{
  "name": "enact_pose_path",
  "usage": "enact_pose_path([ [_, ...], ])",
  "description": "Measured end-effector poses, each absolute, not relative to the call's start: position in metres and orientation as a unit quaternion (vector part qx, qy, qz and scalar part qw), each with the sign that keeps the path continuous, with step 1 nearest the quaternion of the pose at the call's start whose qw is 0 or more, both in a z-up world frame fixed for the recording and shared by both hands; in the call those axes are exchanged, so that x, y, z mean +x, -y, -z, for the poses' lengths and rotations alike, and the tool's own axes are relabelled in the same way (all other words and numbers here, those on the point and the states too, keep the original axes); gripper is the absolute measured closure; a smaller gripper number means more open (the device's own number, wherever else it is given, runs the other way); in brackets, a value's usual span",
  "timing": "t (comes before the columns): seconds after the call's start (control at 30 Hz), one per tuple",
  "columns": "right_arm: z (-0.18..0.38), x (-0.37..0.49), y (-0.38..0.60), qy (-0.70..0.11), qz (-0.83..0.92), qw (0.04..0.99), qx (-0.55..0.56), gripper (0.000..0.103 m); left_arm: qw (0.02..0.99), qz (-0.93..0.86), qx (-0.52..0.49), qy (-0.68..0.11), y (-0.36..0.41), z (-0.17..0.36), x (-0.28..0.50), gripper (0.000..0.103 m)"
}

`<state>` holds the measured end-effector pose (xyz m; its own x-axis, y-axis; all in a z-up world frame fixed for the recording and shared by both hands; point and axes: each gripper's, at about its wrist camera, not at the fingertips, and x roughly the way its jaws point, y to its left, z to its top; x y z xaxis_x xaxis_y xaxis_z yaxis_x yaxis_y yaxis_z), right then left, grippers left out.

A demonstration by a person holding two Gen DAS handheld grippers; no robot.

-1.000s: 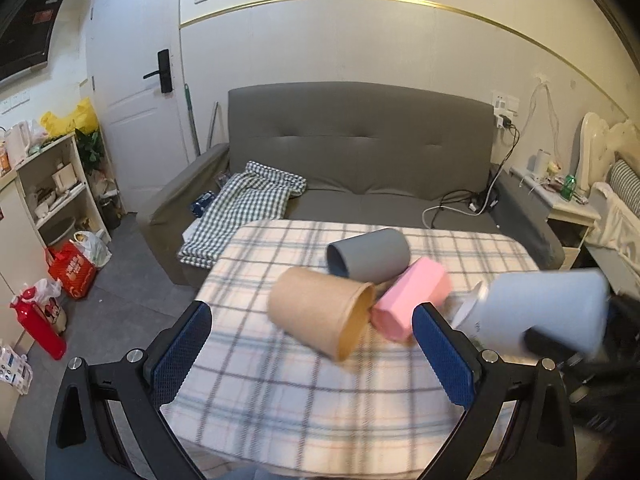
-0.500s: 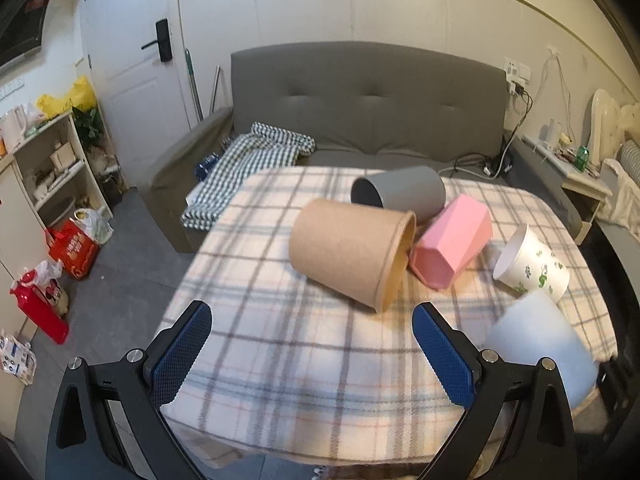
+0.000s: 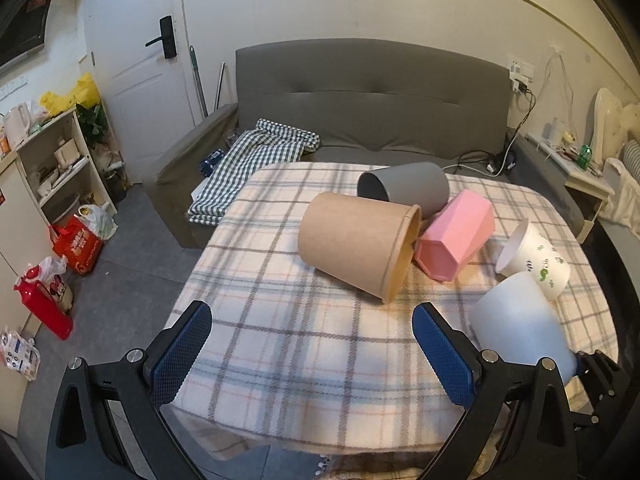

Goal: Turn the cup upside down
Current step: 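Bring the cup to the left gripper while the right gripper releases it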

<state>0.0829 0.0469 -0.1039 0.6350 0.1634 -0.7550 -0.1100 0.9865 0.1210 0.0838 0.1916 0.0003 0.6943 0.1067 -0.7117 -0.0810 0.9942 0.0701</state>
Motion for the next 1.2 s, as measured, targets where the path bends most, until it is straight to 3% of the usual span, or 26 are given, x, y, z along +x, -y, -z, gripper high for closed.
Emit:
enact_pose_path([
  [0.07,0.092,0.074,-0.040,-0.403,-0.075,0.911,0.039,0.015,0.920,-0.047,0.014,-0.388,-0.188,-0.003,0.081,0.000],
  [0.5,0.028,0.018,0.048,-0.331,0.010,0.943,0.041,0.015,0.921,0.016,-0.032,-0.388,-0.127,-0.021,0.049,0.000],
  [1.2,0.089,0.024,0.117,-0.362,0.041,0.927,0.092,0.015,0.890,0.037,-0.013,-0.453,-0.044,0.048,0.062,0.000],
])
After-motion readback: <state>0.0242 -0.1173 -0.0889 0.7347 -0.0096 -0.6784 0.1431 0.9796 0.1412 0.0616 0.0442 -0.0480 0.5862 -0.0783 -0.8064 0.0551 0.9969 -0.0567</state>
